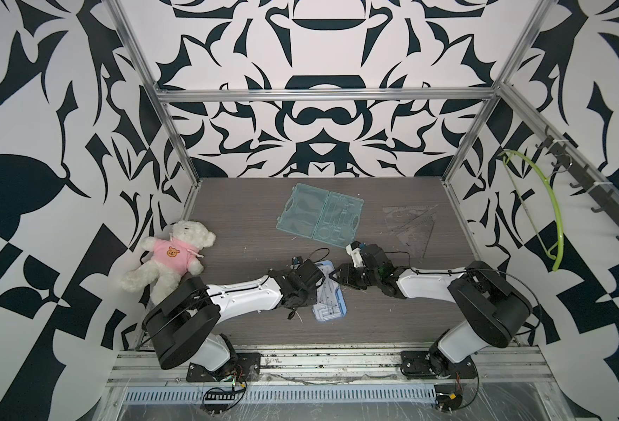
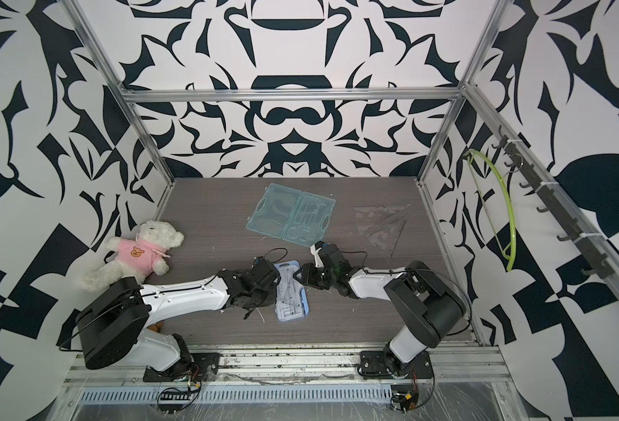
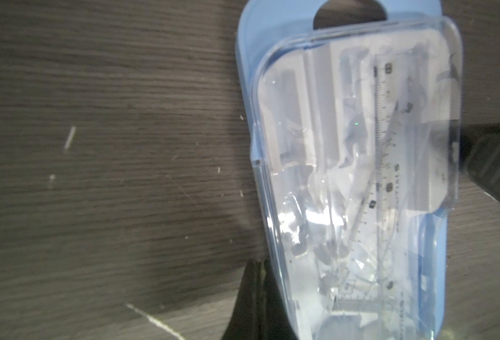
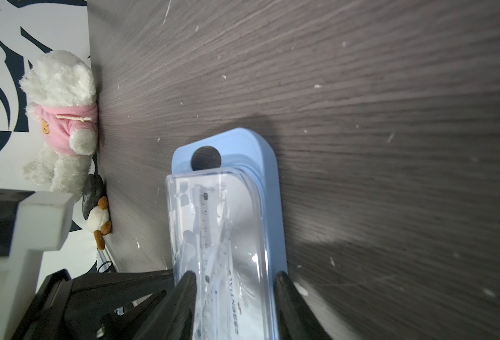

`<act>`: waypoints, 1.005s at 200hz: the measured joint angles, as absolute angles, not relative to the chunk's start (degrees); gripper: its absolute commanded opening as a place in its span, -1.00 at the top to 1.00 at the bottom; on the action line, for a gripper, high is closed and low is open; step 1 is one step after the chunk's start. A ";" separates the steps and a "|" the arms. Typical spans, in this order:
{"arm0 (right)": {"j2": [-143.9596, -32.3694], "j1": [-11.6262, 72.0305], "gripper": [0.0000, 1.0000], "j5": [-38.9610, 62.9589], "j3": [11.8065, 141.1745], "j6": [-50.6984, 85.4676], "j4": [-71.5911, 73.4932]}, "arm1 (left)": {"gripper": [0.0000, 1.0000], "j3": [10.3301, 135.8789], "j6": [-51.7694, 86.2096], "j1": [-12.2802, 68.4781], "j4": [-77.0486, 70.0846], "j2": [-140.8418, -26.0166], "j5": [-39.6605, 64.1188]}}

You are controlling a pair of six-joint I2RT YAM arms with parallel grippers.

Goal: Open the ruler set and take out the ruler
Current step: Open the ruler set box at the center of the board.

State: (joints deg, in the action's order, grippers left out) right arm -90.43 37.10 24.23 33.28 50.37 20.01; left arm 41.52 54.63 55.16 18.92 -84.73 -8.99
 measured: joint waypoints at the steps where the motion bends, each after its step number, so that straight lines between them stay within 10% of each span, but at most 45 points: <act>1: -90.43 37.10 0.11 24.23 33.26 50.41 20.03 | 1.00 41.52 54.63 55.16 18.92 -84.73 -8.99; 201: -85.56 37.58 0.13 30.26 30.30 52.62 25.58 | 1.00 41.78 54.63 55.53 19.09 -85.47 -9.17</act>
